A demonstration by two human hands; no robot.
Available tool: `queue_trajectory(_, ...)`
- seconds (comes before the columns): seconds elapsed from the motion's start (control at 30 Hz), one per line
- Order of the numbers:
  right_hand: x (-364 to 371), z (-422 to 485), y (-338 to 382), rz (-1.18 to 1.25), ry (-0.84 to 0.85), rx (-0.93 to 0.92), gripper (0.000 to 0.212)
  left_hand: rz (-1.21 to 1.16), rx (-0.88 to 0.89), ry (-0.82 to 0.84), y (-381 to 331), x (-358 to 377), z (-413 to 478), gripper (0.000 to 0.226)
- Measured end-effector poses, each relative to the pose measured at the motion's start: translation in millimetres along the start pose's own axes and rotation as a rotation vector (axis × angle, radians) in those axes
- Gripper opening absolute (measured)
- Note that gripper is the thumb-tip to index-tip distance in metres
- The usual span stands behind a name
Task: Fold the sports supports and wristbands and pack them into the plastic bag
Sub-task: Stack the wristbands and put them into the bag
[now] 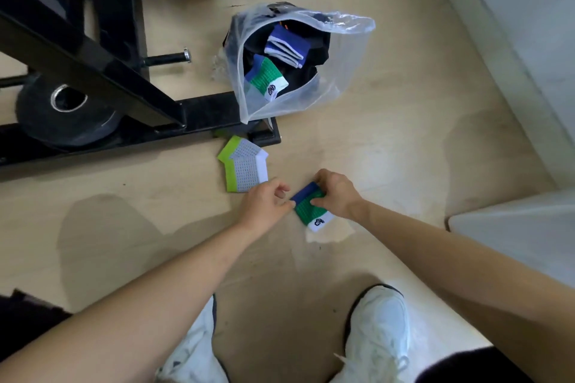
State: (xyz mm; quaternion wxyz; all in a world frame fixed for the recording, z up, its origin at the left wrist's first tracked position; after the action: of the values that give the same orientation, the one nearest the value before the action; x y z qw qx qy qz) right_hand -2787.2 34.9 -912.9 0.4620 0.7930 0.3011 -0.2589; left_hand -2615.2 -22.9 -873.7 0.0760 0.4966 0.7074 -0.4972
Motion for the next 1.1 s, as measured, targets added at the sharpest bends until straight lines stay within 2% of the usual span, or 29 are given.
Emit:
queue_trajectory(0.07,4,-4,-3,0.139,-0.029,0.061,0.026,0.004,-0.107,0.031,15,13,4,0.038)
queue_trajectory(0.17,15,-15,8,0.626,-0.012,0.101,0.015,-0.082,-0.210,0.094,31,25,11,0.052)
queue_trajectory(0.27,17,-19,19,0.964,-0.036,0.119,0.008,-0.312,-0.270,0.153,37,29,13,0.038)
queue_trajectory(0.33,17,-18,22,1.038,-0.064,0.137,0.011,-0.387,-0.272,0.133,37,23,13,0.028)
queue_trajectory(0.47,18,-19,24,1.064,-0.103,0.194,0.018,-0.382,-0.246,0.001,36,-2,13,0.024)
queue_trajectory(0.6,16,-22,24,1.083,-0.148,0.248,0.016,-0.219,-0.069,-0.178,14,-25,0,0.023)
queue_trajectory(0.77,10,-22,30,1.134,-0.202,0.278,0.017,0.105,0.388,-0.452,-29,-44,-26,0.021)
queue_trajectory(0.87,8,-23,37,1.221,-0.157,0.257,0.019,0.155,0.489,-0.442,-36,-40,-30,0.024)
queue_trajectory(0.97,6,-22,45,1.322,-0.054,0.216,0.023,0.139,0.515,-0.372,-31,-36,-29,0.033)
queue_trajectory(1.1,1,-24,45,1.296,-0.009,0.217,0.028,0.172,0.583,-0.240,-31,-22,-30,0.040)
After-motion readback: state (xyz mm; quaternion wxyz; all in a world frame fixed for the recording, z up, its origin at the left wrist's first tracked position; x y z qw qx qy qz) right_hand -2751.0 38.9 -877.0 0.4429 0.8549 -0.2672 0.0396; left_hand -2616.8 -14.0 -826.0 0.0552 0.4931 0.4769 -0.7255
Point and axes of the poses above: each hand's wrist, its own z-axis towards the middle knuckle, its own x-axis out of the palm, y = z × x, the point moved 9 cm from there along z, towards the middle knuckle, and after that the axes turned 10 degrees about -x, right-handed, at the moved point
